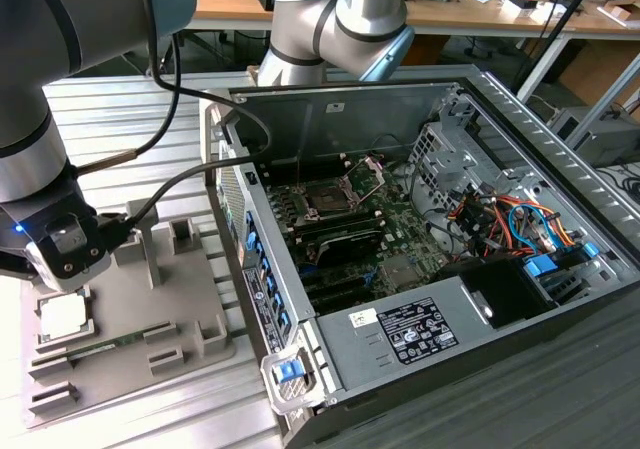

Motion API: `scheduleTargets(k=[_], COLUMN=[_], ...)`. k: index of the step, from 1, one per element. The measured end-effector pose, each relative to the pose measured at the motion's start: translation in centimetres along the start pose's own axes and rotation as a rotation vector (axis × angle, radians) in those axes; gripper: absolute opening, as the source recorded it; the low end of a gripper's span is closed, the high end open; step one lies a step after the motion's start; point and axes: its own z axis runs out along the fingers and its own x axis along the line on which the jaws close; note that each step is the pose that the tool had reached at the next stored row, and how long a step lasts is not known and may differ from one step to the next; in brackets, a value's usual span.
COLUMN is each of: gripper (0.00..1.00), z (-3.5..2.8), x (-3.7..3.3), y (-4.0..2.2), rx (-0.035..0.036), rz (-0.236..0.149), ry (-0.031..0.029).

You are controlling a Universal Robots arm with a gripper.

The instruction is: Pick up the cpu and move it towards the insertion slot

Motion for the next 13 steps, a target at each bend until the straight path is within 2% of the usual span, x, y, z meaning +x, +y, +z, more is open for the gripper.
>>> scheduleTargets(k=[13], gripper=[0.11], z=[0.22], x=[0.03], y=[-0.32], rx=[0.0000], rz=[0.000], ry=[-0.0002])
